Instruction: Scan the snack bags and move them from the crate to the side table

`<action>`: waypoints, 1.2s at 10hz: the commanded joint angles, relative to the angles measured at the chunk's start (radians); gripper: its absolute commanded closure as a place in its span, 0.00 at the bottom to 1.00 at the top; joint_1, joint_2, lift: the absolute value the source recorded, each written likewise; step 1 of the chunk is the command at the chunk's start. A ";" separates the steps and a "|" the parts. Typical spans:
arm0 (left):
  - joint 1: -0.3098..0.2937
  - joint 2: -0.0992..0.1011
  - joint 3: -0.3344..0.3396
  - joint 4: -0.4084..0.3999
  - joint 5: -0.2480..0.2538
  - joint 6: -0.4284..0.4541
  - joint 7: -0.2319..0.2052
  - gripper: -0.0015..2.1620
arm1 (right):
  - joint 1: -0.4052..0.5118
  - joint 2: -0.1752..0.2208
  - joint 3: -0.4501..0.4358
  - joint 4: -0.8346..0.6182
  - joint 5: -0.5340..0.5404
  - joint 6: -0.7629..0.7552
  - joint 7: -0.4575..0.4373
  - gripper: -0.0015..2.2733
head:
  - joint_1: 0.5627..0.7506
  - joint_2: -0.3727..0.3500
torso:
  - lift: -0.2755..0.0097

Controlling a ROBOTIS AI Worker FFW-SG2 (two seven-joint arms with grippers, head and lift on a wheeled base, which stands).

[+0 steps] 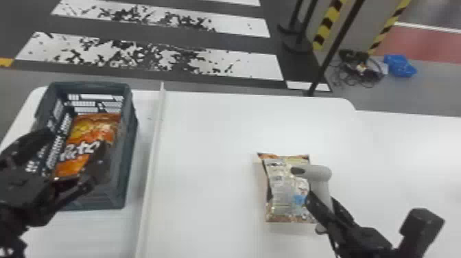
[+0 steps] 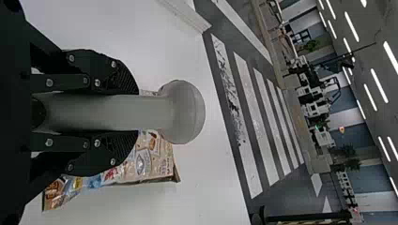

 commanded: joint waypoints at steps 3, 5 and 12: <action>0.035 -0.002 0.042 -0.002 0.036 -0.052 -0.028 0.02 | -0.006 -0.003 0.159 0.002 0.153 -0.036 -0.077 0.99 | 0.70 0.45 | 0.66; 0.046 0.002 0.076 -0.002 0.071 -0.058 -0.057 0.02 | -0.014 -0.007 0.188 0.023 0.188 -0.070 -0.117 0.99 | 0.70 0.50 | 0.66; 0.059 -0.009 0.088 0.001 0.071 -0.101 -0.055 0.02 | -0.061 -0.018 0.211 0.121 0.237 -0.070 -0.147 0.99 | 0.70 0.54 | 0.66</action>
